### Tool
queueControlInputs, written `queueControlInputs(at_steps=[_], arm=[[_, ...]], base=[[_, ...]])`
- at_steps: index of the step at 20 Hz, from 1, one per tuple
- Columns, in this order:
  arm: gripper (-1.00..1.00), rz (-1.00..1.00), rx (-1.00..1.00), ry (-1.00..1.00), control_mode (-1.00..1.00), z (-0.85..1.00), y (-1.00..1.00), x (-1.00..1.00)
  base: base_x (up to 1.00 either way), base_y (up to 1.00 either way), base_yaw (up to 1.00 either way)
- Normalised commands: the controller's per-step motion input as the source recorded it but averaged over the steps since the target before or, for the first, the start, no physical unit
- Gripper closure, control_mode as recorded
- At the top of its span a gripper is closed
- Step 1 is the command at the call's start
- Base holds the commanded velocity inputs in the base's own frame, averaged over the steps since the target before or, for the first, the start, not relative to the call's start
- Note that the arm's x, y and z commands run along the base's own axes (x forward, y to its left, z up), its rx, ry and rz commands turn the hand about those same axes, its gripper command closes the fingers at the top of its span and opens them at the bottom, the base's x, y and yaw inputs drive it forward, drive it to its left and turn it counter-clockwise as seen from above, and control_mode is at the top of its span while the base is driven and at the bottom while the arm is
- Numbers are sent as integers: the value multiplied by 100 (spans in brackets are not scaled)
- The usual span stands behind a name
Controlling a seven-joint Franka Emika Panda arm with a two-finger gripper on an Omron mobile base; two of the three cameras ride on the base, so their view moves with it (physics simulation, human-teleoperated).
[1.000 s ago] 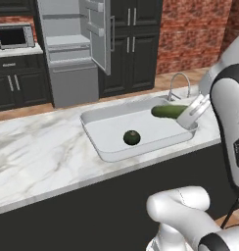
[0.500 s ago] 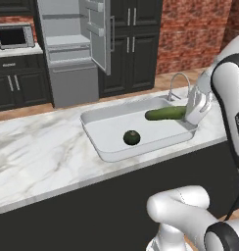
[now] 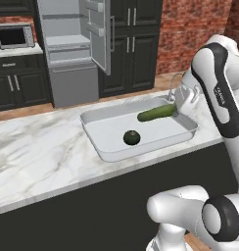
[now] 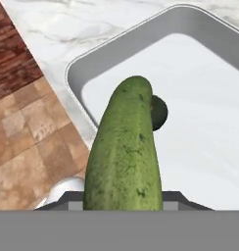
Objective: Place the cold items (cucumber and squash) from the fridge in one tupperware on the dining counter. Place the warm items (kebab skewer and hot dog) in the stove area in another tupperware.
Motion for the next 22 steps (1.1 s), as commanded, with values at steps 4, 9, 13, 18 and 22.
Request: queueControlInputs(at_steps=[4,9,13,18,22], arm=[[100,1,0,1,-100,-30,1,29],[100,0,0,0,-100,-29,7,24],[100,-1,0,-1,-100,-25,7,27],[100,-6,0,0,-100,-27,9,38],[100,-3,0,0,-100,-30,8,38]], base=[[0,0,0],[0,0,0],[0,0,0],[0,0,0],[0,0,0]])
